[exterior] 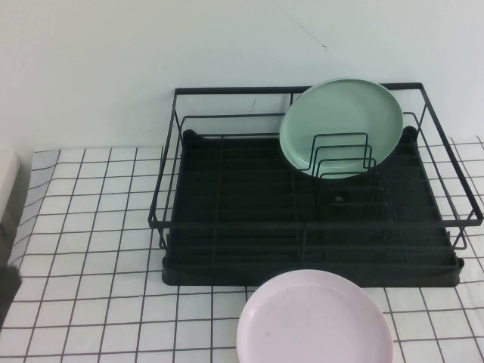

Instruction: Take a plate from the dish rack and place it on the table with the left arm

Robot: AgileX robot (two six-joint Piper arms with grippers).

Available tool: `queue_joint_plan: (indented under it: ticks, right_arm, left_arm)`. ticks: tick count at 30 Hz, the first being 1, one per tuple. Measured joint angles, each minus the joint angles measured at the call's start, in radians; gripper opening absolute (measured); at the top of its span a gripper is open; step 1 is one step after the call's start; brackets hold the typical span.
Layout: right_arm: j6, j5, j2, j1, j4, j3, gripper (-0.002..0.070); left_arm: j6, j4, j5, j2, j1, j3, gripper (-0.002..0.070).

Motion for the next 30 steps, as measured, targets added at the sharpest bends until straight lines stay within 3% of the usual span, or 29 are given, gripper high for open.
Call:
queue_joint_plan:
  ticks: [3, 12, 30]
  right_arm:
    - [0.000, 0.000, 0.000, 0.000, 0.000, 0.000, -0.0003]
    - [0.000, 0.000, 0.000, 0.000, 0.000, 0.000, -0.0003]
    - [0.000, 0.000, 0.000, 0.000, 0.000, 0.000, -0.0003]
  left_arm:
    - [0.061, -0.069, -0.027, -0.092, 0.092, 0.103, -0.0001]
    - [0.148, -0.201, 0.054, -0.345, 0.270, 0.316, -0.0001]
    - [0.223, -0.241, 0.158, -0.362, 0.289, 0.340, -0.0001]
